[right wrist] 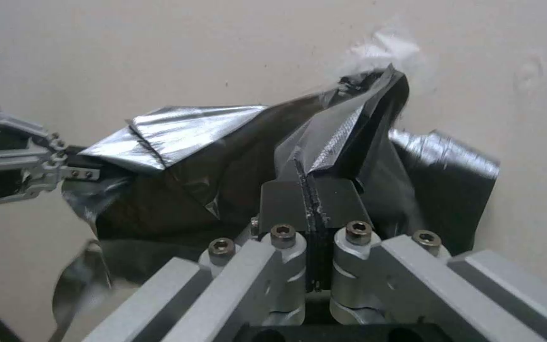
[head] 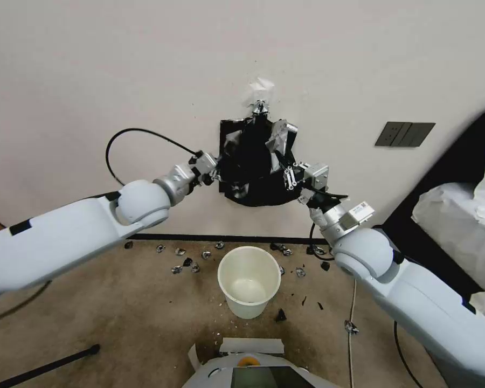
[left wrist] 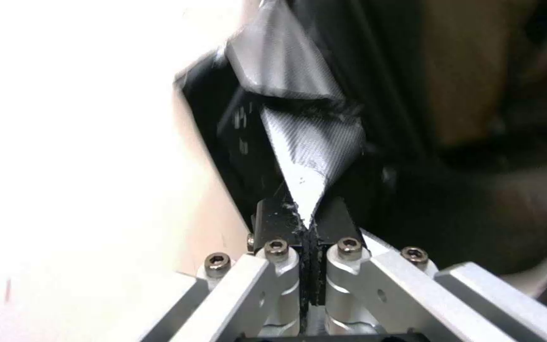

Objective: Place a trash bag onto the trash bin.

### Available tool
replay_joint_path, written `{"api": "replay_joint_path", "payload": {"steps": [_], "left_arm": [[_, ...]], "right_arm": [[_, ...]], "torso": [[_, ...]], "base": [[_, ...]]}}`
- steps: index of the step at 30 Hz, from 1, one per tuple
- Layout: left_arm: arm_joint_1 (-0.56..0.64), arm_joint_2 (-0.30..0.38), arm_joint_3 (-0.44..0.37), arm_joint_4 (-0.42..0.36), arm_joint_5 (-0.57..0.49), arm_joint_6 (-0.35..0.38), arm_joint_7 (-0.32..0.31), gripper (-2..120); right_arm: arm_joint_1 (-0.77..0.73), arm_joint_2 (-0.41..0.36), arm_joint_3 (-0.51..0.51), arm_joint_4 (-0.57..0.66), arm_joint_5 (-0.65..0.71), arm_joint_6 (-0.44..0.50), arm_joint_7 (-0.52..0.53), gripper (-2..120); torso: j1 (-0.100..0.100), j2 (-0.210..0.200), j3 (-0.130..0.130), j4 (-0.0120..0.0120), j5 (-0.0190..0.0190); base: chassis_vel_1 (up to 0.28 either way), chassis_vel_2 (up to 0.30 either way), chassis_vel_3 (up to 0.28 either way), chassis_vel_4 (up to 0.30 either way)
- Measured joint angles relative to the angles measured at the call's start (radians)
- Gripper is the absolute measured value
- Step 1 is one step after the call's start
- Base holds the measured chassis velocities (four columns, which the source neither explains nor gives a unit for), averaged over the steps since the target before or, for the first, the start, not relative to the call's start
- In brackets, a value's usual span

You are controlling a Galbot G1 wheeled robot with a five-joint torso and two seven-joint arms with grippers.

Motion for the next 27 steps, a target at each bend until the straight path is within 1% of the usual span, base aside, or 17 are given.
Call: {"api": "replay_joint_path", "payload": {"steps": [1, 3, 4, 6, 13, 17, 22, 27], "left_arm": [[0.000, 0.000, 0.000, 0.000, 0.000, 0.000, 0.000, 0], [0.072, 0.021, -0.040, -0.046, 0.003, -0.012, -0.010, 0], [0.087, 0.025, -0.049, -0.058, 0.004, -0.016, -0.015, 0], [0.097, 0.028, -0.059, -0.070, 0.005, -0.018, -0.021, 0], [0.115, 0.052, -0.080, -0.113, 0.003, -0.018, -0.023, 0], [0.151, 0.059, -0.108, -0.155, 0.003, -0.016, -0.025, 0], [0.159, 0.052, -0.113, -0.164, -0.001, -0.014, -0.030, 0], [0.153, 0.031, -0.089, -0.163, -0.001, -0.013, -0.038, 0]], "right_arm": [[0.000, 0.000, 0.000, 0.000, 0.000, 0.000, 0.000, 0], [-0.062, 0.009, 0.007, 0.035, 0.002, 0.006, -0.003, 0], [-0.086, 0.013, 0.008, 0.045, -0.006, 0.009, -0.009, 0], [-0.114, 0.019, 0.010, 0.053, -0.022, 0.014, -0.017, 0], [-0.177, 0.022, 0.035, 0.098, -0.029, 0.016, -0.013, 0], [-0.228, 0.016, 0.058, 0.128, -0.030, 0.016, -0.011, 0], [-0.294, 0.019, 0.077, 0.143, -0.045, 0.015, -0.007, 0], [-0.329, 0.029, 0.079, 0.139, -0.062, 0.015, -0.007, 0]], "torso": [[0.000, 0.000, 0.000, 0.0000, 0.0000], [0.000, 0.000, 0.000, -0.0003, 0.0006], [0.000, 0.000, 0.000, -0.0007, 0.0006], [0.000, 0.000, 0.000, -0.0011, 0.0006], [0.000, 0.000, 0.000, -0.0006, 0.0007], [0.000, 0.000, 0.000, -0.0007, 0.0007], [0.000, 0.000, 0.000, -0.0007, 0.0007], [0.000, 0.000, 0.000, -0.0007, 0.0006]], "base": [[0.000, 0.000, 0.000, 0.000], [0.000, 0.000, 0.000, 0.000], [0.000, 0.000, 0.000, 0.000], [0.000, 0.000, 0.000, 0.000], [0.000, 0.000, 0.000, 0.000], [0.000, 0.000, 0.000, 0.000], [0.000, 0.000, 0.000, 0.000], [0.000, 0.000, 0.000, 0.000]]}}
